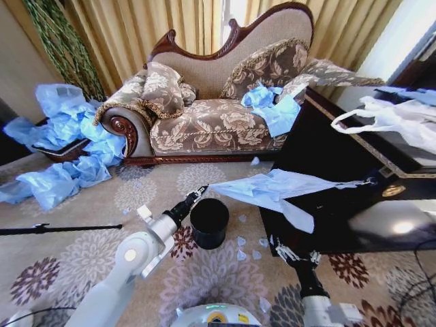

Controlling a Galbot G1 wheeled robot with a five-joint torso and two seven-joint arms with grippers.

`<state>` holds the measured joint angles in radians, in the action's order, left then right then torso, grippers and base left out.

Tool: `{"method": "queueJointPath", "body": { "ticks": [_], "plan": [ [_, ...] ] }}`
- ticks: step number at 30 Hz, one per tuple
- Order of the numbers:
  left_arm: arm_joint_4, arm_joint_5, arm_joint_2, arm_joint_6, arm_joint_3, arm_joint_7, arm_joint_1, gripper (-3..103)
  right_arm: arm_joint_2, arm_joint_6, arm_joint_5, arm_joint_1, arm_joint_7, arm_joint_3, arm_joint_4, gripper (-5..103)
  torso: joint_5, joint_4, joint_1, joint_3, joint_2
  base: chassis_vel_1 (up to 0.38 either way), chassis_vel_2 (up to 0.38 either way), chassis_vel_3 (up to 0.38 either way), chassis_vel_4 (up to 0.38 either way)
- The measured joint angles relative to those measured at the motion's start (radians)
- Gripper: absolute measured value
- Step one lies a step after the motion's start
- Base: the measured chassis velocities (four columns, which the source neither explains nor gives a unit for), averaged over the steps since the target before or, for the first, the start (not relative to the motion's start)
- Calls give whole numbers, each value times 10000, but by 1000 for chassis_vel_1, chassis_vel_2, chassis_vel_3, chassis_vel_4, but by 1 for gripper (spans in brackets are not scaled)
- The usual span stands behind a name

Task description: Place a garbage bag over the trash bin.

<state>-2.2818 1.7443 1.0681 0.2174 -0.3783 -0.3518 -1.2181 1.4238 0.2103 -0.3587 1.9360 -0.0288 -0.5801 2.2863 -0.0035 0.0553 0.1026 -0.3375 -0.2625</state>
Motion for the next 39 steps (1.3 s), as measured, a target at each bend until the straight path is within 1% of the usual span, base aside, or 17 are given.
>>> {"method": "queueJointPath", "body": {
  "ticks": [6,13,16,18,20,25,27,28,30,31,33,35,36,38,39],
  "plan": [
    [40,392,-233,-49,-553,-17,143,0,49,9,132,-3,-9,32,-105,100,0,-1,0,0,0,0,0,0,0],
    [159,606,-405,-71,-860,-31,259,0,85,33,121,7,-45,43,-141,100,-1,0,0,0,0,0,0,0,0],
    [279,827,-617,-89,-1204,-47,337,0,99,45,120,8,-45,125,-207,100,0,-1,0,0,0,0,0,0,0],
    [315,869,-646,-92,-1277,-49,355,0,103,45,122,7,-45,144,-212,100,0,-1,0,0,0,0,0,0,0],
    [521,1118,-766,-117,-1690,-79,475,0,106,43,128,-9,-40,266,-238,100,-1,0,0,0,0,0,0,0,0],
    [664,1242,-943,-117,-1960,-92,402,0,93,-22,110,-111,-21,568,-410,100,0,0,0,0,0,0,0,0,0],
    [685,1243,-973,-112,-1977,-93,346,0,82,-68,58,-172,-20,668,-484,100,-1,1,0,0,0,0,0,0,0],
    [751,1225,-1041,-99,-1915,-94,198,0,61,-220,-131,-439,-40,952,-767,100,0,-3,0,0,0,0,0,0,0],
    [781,1182,-1064,-87,-1821,-95,154,0,60,-310,-243,-582,-67,1077,-898,100,1,-3,0,0,0,0,0,0,0],
    [798,1120,-1071,-75,-1731,-95,91,0,59,-416,-372,-728,-121,1218,-1023,100,-2,3,0,0,0,0,0,0,0],
    [805,899,-1051,-31,-1451,-96,-165,0,-14,-919,-1069,-1397,-492,1921,-1482,100,3,-1,0,0,0,0,0,0,0],
    [807,838,-1047,-21,-1362,-97,-199,0,-32,-1016,-1220,-1553,-581,2066,-1590,100,2,-4,0,0,0,0,0,0,0],
    [828,695,-1062,9,-1028,-120,-196,0,-54,-1227,-1513,-1975,-777,2414,-1889,100,0,-5,0,0,0,0,0,0,0],
    [836,666,-1089,18,-872,-133,-145,0,-54,-1285,-1590,-2149,-830,2533,-2028,100,0,-3,0,0,0,0,0,0,0],
    [836,644,-1154,37,-652,-150,-36,0,-58,-1327,-1640,-2440,-861,2668,-2268,100,-2,6,0,0,0,0,0,0,0]
  ]
}}
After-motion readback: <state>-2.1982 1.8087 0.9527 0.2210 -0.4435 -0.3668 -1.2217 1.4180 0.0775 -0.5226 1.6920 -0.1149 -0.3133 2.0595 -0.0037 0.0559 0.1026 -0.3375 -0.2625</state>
